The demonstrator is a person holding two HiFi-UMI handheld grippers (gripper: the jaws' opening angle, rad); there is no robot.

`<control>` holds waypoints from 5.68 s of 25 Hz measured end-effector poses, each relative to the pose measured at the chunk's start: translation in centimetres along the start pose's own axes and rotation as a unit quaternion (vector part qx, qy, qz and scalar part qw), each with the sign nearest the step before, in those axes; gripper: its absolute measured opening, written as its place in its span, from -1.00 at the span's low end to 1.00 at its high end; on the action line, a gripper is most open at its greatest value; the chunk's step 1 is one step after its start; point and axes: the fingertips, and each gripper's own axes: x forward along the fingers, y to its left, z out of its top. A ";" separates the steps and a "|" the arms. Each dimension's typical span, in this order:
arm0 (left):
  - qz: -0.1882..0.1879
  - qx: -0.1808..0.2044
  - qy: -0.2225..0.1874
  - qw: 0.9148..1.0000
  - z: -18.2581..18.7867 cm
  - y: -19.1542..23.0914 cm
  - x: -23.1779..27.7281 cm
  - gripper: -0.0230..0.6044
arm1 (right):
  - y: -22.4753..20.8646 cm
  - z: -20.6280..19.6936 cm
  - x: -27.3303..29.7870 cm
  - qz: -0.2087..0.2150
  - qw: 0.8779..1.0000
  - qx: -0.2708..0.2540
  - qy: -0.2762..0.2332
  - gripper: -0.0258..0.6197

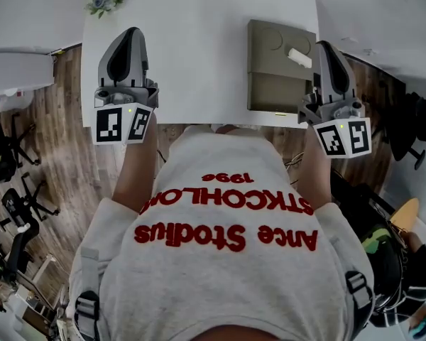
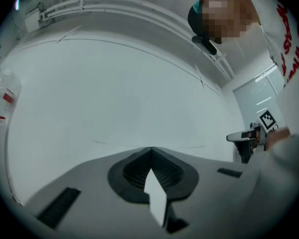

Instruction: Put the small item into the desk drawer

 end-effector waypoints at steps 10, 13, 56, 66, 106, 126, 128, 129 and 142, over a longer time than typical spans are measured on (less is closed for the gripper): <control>0.021 0.002 0.035 0.999 -2.7 -1.0 2.5 -0.91 | -3.8 -0.4 3.5 0.025 1.000 0.015 0.002 -0.75; 0.004 0.005 0.041 0.999 -3.3 -1.1 3.2 -0.91 | -4.4 -0.9 3.4 0.009 1.000 0.015 0.008 -0.75; -0.021 -0.008 0.096 0.995 -7.7 -1.8 5.4 -0.91 | -11.2 -20.7 0.4 -0.024 0.937 -0.098 0.334 -0.52; -0.021 0.001 0.058 0.998 -4.7 -0.7 4.9 -0.91 | -8.0 -11.0 3.0 -0.039 0.985 0.020 0.167 -0.53; -0.140 -0.024 0.126 0.982 -11.4 -7.8 5.4 -0.91 | -7.8 -28.3 -11.4 -0.149 0.911 -0.006 0.384 -0.41; -0.115 -0.005 0.038 0.993 -4.1 -5.7 6.8 -0.91 | -7.5 -5.8 -4.7 -0.163 0.981 -0.052 0.094 -0.89; -0.104 0.002 0.027 0.994 -3.1 -5.1 6.4 -0.91 | -7.0 -4.4 -3.9 -0.151 0.984 -0.054 0.075 -0.89; -0.096 0.006 0.022 0.995 -2.7 -4.7 6.2 -0.91 | -6.7 -3.8 -3.3 -0.142 0.986 -0.056 0.066 -0.89; 0.003 0.049 -0.016 0.999 2.4 1.0 2.1 -0.91 | -1.4 0.1 3.8 -0.033 0.998 -0.058 0.011 -0.91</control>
